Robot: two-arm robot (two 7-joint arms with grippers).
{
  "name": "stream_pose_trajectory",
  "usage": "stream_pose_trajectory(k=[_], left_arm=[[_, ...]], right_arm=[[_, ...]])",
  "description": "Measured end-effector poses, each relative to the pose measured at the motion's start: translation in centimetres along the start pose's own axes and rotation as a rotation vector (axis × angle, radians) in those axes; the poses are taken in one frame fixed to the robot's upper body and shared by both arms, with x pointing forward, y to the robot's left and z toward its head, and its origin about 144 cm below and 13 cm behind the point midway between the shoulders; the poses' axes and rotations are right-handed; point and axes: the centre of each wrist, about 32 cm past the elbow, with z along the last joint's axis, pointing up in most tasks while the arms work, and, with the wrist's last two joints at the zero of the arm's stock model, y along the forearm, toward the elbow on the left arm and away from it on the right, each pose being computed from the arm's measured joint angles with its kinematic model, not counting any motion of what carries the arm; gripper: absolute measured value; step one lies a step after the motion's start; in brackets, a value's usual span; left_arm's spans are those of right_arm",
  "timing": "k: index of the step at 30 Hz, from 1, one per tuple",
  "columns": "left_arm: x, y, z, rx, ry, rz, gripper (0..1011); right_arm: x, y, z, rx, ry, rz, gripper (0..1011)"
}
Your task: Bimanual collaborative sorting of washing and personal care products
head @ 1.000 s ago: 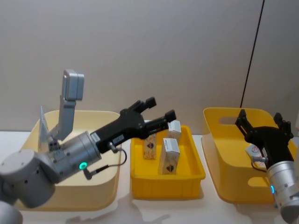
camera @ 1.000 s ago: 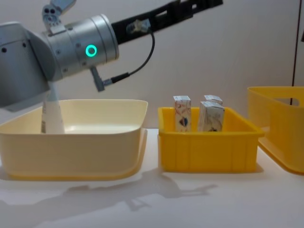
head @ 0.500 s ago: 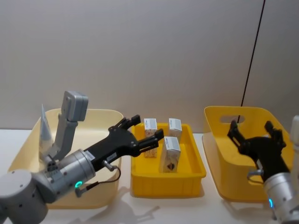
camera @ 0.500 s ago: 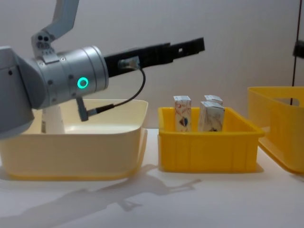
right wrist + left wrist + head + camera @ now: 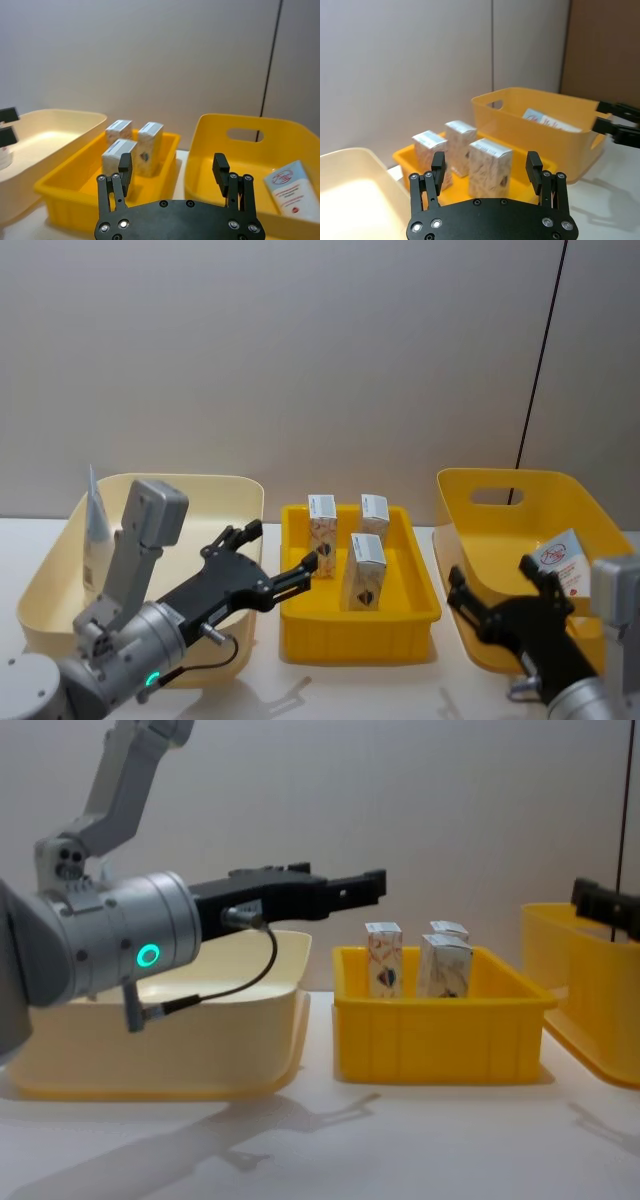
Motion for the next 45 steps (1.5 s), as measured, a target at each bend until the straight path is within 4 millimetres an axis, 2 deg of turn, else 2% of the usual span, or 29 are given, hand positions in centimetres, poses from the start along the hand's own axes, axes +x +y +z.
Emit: stream_pose_trajectory(k=[8, 14, 28, 35, 45], left_arm=[[-1.0, 1.4, -0.7, 0.03, -0.061, 0.086, 1003], [-1.9, 2.6, -1.3, 0.051, -0.112, 0.155, 1003], [-3.9, 5.2, -2.2, 0.077, -0.231, 0.298, 1003], [-4.4, 5.7, -2.4, 0.079, -0.255, 0.326, 1003], [-4.4, 5.7, -2.4, 0.079, -0.259, 0.331, 1003]], right_arm=[[-0.5, -1.8, -1.2, -0.04, 0.003, 0.085, 1001], [-0.6, -2.2, -1.4, -0.049, 0.004, 0.102, 1001], [-0.6, -2.2, -1.4, -0.049, 0.004, 0.102, 1001], [-0.5, -2.0, -1.3, -0.051, 0.003, 0.115, 1001], [-0.3, -0.3, -0.9, -0.061, -0.004, 0.154, 1001]])
